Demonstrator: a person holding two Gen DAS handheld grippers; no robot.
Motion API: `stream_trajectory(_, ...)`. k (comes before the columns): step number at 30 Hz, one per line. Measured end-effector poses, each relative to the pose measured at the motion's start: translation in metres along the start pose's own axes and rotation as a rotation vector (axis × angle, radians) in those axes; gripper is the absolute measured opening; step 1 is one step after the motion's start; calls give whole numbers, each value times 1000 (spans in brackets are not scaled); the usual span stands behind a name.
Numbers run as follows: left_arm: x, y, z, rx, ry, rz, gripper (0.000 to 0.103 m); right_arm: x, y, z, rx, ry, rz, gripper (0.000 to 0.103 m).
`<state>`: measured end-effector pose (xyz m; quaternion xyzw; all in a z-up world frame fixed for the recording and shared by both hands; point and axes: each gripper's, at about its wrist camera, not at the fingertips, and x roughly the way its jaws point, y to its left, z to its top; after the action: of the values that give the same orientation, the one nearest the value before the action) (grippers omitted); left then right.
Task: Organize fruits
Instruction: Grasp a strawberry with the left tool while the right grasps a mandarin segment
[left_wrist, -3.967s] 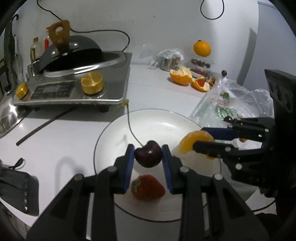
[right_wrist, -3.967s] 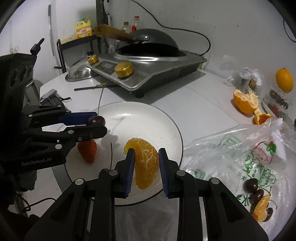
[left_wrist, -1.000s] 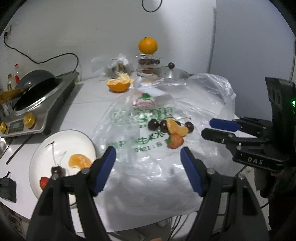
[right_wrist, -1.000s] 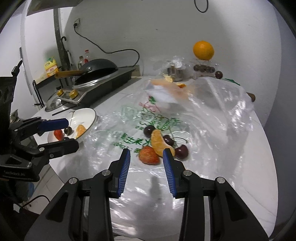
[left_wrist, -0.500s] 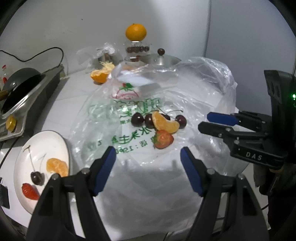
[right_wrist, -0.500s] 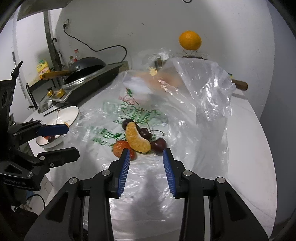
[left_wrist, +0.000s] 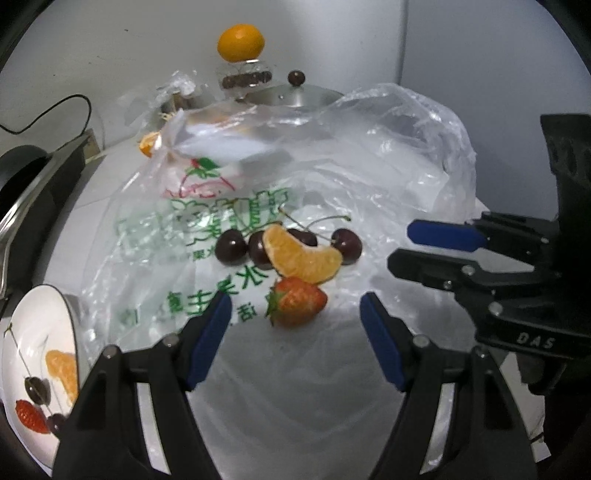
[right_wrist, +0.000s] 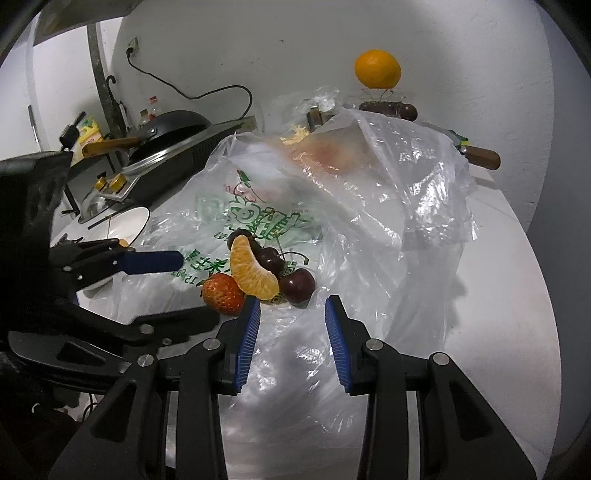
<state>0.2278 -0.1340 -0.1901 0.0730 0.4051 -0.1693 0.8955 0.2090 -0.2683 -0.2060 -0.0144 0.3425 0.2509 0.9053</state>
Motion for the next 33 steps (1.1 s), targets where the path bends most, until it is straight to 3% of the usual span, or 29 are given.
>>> stream_trajectory(6,15,1,4,6,17,-4,72,5,-8,0,17,10,10,39)
stream_trajectory(16,35,6,5,23,58,-53,38,5,-9,0,34,10,-5,39)
stream_trajectory(33,-17,25,-6,-3,-27,-48,37,18,26,14,-44,40,-11,39)
